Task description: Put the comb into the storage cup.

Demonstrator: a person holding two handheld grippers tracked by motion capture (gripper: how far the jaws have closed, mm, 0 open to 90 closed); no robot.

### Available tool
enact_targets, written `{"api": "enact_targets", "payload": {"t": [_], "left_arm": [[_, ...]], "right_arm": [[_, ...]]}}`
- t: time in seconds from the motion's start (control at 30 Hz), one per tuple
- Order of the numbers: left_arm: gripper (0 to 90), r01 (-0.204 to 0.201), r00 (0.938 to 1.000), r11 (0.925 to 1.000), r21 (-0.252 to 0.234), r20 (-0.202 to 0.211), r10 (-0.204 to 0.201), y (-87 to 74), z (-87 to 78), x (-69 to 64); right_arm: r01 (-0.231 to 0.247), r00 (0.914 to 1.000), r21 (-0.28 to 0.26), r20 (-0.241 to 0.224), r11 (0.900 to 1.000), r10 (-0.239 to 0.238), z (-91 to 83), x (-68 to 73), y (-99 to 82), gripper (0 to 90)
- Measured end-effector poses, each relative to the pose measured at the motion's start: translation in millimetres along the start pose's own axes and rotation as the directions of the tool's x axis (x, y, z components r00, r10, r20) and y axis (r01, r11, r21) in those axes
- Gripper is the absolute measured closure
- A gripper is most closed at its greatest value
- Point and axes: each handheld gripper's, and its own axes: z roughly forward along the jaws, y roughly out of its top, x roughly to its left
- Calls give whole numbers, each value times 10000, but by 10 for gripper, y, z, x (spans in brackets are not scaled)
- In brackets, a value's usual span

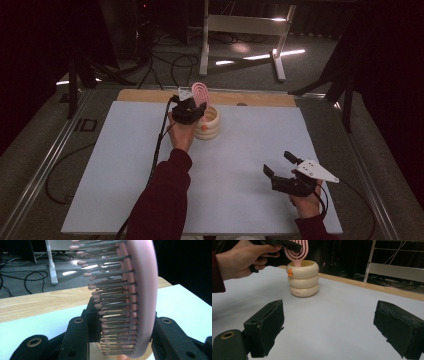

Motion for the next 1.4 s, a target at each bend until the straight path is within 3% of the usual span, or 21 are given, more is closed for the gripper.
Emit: {"api": "enact_targets", "payload": {"t": [0.4,0.77,0.97,1.07,1.4], "left_arm": [[623,31,10000,9999,169,-39,-30,-3,-20,58],[577,110,9993,9996,252,-367,-101,-70,-47,138],[547,-1,9997,9996,295,-231,7,-94,-57,157],[510,-158,9994,9992,373,-296,169,-98,-57,153],[319,-91,9977,9994,336,-675,113,-158,-100,205]], "right_arm": [[27,10000,-7,-12,10000,-27,-2,8,7,96],[47,10000,-1,-14,10000,-47,3,12,6,96],[39,10000,-7,-28,10000,-39,6,17,4,96],[44,10000,6,-5,10000,-44,3,14,5,96],[37,10000,-10,-22,10000,-37,3,12,4,96]]}}
